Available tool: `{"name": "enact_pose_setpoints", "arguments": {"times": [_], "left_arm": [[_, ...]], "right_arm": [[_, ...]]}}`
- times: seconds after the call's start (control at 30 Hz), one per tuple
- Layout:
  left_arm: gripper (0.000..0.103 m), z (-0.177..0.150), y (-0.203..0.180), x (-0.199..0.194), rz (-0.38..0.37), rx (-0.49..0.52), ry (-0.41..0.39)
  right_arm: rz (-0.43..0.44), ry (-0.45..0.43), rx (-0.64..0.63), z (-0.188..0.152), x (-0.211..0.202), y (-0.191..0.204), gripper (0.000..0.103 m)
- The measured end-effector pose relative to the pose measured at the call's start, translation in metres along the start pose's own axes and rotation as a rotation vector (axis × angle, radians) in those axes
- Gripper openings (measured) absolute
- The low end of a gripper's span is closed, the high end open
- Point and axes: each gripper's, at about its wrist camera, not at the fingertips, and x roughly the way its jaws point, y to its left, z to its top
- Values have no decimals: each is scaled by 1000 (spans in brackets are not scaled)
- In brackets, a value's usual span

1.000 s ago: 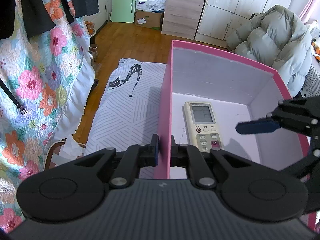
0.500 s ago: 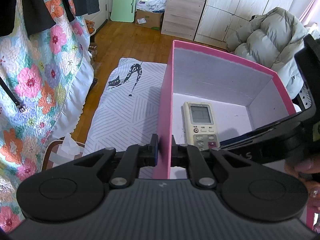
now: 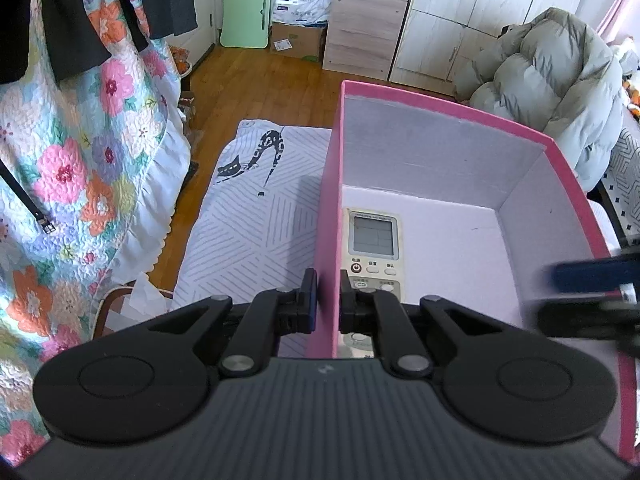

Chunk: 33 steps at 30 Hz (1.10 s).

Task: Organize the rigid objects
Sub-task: 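Open the right tool to release the remote and lift away, then grasp the labelled cream remote on the bed with the right tool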

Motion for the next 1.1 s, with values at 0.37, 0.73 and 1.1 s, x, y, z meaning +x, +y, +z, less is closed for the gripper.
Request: {"name": "enact_pose_setpoints", "arguments": {"times": [0.37,0.73,1.1], "left_arm": [[6,-1,-30,1,159,174,10],[8,-6,-44,-1,234,215,9],[8,-8,-37,-6,188,174,-9]], "right_arm": [[-165,-121,-32,-107,-98,-46,43],[-242,41,-129,-180,-77,-82,50],[-228,94,-326,-177,-45,-66,61]]}}
